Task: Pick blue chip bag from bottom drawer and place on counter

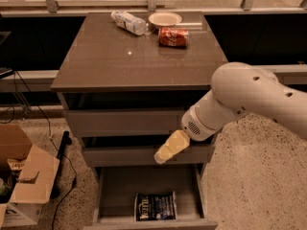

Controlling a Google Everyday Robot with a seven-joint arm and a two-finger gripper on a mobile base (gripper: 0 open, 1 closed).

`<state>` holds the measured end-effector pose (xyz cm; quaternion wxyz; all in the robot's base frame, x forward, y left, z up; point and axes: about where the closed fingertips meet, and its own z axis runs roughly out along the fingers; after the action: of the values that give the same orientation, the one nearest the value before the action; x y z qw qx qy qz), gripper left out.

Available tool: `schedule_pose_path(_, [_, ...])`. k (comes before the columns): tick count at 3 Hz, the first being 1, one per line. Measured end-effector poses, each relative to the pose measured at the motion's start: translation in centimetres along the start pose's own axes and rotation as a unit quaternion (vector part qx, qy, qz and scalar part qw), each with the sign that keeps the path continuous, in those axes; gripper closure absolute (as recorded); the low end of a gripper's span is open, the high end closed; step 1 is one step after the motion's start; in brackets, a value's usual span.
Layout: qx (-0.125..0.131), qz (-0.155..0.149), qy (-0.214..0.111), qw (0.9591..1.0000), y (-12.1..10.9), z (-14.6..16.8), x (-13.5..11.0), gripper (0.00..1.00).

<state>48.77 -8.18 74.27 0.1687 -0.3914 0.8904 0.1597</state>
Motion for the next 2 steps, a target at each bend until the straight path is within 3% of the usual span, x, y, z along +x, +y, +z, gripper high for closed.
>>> schedule_pose_path(1, [-0.005, 0.045, -0.004, 0.999, -1.9, 5.5, 1.2, 0.0])
schedule_pose_path(2, [-0.021, 0.1, -0.014, 0.9947, -3.8, 11.5, 3.1, 0.0])
